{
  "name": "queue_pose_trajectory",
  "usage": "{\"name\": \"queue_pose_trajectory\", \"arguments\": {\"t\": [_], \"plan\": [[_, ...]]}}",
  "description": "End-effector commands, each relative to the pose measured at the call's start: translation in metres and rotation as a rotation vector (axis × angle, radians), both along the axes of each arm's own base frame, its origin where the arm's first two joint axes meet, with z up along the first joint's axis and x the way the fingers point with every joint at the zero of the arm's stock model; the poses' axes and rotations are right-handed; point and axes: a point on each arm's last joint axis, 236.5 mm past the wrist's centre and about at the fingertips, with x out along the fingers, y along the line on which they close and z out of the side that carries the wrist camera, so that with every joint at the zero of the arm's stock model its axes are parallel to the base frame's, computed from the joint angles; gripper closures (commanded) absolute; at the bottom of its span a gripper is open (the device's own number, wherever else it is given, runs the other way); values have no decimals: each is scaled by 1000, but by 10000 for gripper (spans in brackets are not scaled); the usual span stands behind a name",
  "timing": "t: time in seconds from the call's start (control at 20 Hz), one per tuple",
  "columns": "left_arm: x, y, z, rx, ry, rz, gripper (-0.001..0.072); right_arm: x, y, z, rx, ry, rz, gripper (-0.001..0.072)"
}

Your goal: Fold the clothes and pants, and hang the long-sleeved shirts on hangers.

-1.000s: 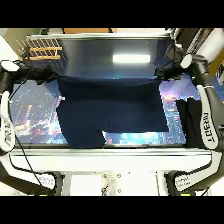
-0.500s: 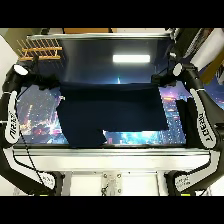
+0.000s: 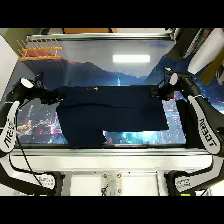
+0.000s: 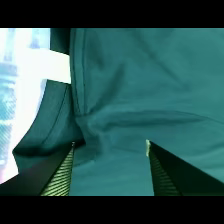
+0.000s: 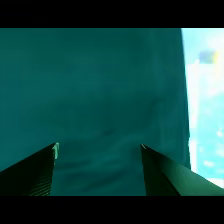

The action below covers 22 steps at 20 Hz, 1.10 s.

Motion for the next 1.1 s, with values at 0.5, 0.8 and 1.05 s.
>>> {"name": "queue_pose_trajectory", "arguments": {"t": [0.5,0.8,1.05], "plan": [[-140,-50,22,41,29,-89,242,-211,-57,-39,136,305,-418,146],[-162,-69,11,45,15,-124,242,-172,-33,-58,383,108,-667,49],[-162,-69,10,45,15,-121,242,-149,-35,-63,351,8,-657,57]]}}
